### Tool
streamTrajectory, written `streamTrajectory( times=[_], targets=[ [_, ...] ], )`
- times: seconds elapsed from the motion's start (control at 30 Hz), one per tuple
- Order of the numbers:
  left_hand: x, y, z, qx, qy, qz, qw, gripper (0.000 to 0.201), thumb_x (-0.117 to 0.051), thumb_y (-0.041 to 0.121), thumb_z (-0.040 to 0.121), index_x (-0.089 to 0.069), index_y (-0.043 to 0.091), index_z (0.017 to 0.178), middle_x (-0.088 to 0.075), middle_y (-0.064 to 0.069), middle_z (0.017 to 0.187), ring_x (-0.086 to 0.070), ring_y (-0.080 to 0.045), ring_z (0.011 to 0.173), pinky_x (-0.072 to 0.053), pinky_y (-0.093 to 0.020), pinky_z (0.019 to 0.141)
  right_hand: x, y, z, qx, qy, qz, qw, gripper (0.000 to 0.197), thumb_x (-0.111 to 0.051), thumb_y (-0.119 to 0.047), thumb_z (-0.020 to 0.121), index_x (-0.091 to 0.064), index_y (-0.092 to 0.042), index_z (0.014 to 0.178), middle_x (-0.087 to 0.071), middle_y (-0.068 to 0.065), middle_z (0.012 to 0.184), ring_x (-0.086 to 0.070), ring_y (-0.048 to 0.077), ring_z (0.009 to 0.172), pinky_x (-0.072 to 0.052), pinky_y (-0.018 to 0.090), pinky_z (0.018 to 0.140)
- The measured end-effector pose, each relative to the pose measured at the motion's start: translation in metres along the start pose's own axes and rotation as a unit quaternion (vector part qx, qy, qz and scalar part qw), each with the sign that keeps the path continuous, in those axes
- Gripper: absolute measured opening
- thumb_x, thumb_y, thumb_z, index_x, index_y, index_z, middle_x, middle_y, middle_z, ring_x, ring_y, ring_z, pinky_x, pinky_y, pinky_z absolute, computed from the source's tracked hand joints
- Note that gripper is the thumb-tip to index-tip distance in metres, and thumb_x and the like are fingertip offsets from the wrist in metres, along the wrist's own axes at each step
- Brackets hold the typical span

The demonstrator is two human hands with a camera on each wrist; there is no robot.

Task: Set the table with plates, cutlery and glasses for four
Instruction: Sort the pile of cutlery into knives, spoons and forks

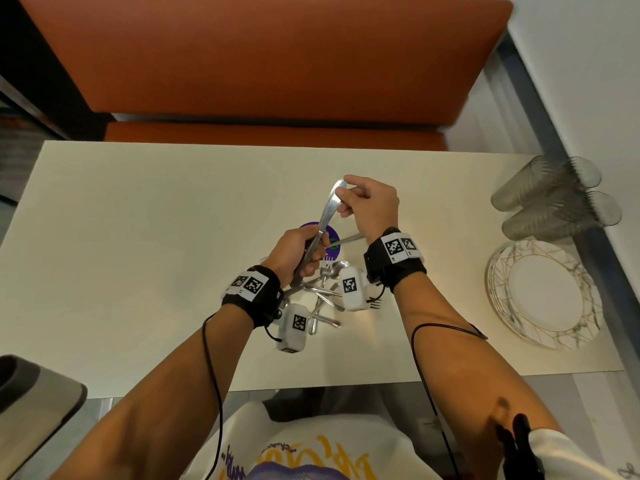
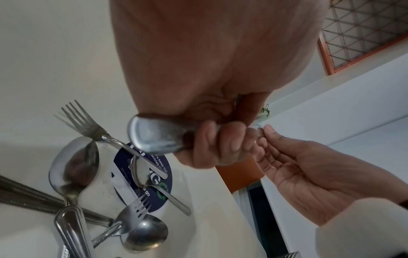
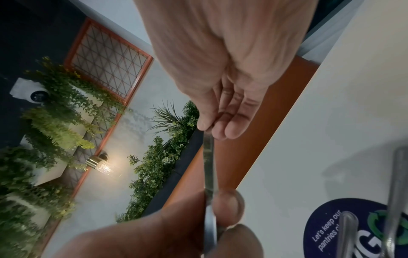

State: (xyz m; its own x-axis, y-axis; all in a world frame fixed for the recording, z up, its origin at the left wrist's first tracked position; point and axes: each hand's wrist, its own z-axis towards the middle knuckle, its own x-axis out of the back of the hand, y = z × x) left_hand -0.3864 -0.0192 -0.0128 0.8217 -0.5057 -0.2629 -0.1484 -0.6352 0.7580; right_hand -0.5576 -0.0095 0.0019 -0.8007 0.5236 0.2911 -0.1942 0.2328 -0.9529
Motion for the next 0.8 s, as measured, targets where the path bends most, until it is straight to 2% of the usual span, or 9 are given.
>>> streamTrajectory(
  times=[0.17,0.3,0.43,0.5,0.67,0.73,0.8],
  targets=[
    [0.000,-0.002,0.003,0.033,0.001,-0.019,0.999,0.039,-0.039,0.030,0.105,-0.055,0.014,0.074,-0.037,-0.003,0.059,-0.030,-0.015,0.040,-0.027,-0.024,0.037,0.001,0.003,0.000,0.032,-0.006,-0.026,0.999,0.021,-0.071,-0.011,0.094,-0.077,-0.008,0.114,-0.075,0.008,0.074,-0.068,0.017,0.058,-0.065,0.038,0.070],
    [0.003,-0.005,0.004,0.035,0.006,-0.004,0.999,0.040,-0.038,0.031,0.104,-0.052,0.015,0.071,-0.033,-0.001,0.058,-0.026,-0.014,0.037,-0.020,-0.025,0.037,0.002,0.004,0.001,0.036,-0.020,-0.045,0.998,0.016,-0.070,-0.012,0.095,-0.077,-0.006,0.108,-0.075,0.008,0.074,-0.069,0.017,0.057,-0.065,0.039,0.068],
    [0.007,-0.005,0.004,0.041,-0.011,0.019,0.999,0.043,-0.034,0.033,0.104,-0.048,0.019,0.066,-0.030,0.003,0.054,-0.021,-0.011,0.037,-0.013,-0.025,0.040,0.001,0.006,0.004,0.041,-0.099,-0.086,0.991,0.030,-0.057,-0.015,0.103,-0.068,-0.015,0.131,-0.074,0.009,0.074,-0.071,0.025,0.059,-0.064,0.034,0.067],
    [0.010,-0.004,0.005,0.049,-0.018,0.023,0.998,0.044,-0.033,0.033,0.104,-0.045,0.020,0.064,-0.029,0.004,0.053,-0.020,-0.010,0.037,-0.012,-0.025,0.041,0.000,0.006,0.005,0.049,-0.131,-0.089,0.986,0.028,-0.052,-0.012,0.105,-0.071,-0.012,0.125,-0.073,0.007,0.070,-0.071,0.028,0.060,-0.064,0.038,0.067],
    [0.015,-0.007,0.007,0.044,-0.016,0.029,0.999,0.043,-0.033,0.035,0.105,-0.045,0.019,0.067,-0.031,0.005,0.055,-0.021,-0.011,0.040,-0.016,-0.027,0.043,-0.002,0.005,0.006,0.037,-0.133,-0.077,0.987,0.023,-0.051,-0.007,0.103,-0.074,-0.006,0.106,-0.073,0.010,0.068,-0.073,0.027,0.059,-0.063,0.039,0.064],
    [0.018,-0.009,0.008,0.025,-0.008,0.042,0.999,0.039,-0.040,0.037,0.104,-0.052,0.017,0.073,-0.036,0.002,0.059,-0.026,-0.015,0.046,-0.020,-0.031,0.049,-0.003,0.007,0.007,0.029,-0.122,-0.079,0.989,0.023,-0.050,-0.007,0.103,-0.073,-0.005,0.104,-0.073,0.010,0.067,-0.073,0.027,0.058,-0.063,0.040,0.065],
    [0.022,-0.010,0.009,-0.022,0.018,0.123,0.992,0.031,-0.053,0.036,0.100,-0.059,0.013,0.080,-0.047,-0.002,0.062,-0.038,-0.019,0.049,-0.030,-0.032,0.051,-0.002,0.007,0.008,0.021,-0.102,-0.075,0.992,0.023,-0.050,-0.007,0.104,-0.073,-0.005,0.104,-0.073,0.009,0.067,-0.073,0.026,0.058,-0.065,0.041,0.067]
  ],
)
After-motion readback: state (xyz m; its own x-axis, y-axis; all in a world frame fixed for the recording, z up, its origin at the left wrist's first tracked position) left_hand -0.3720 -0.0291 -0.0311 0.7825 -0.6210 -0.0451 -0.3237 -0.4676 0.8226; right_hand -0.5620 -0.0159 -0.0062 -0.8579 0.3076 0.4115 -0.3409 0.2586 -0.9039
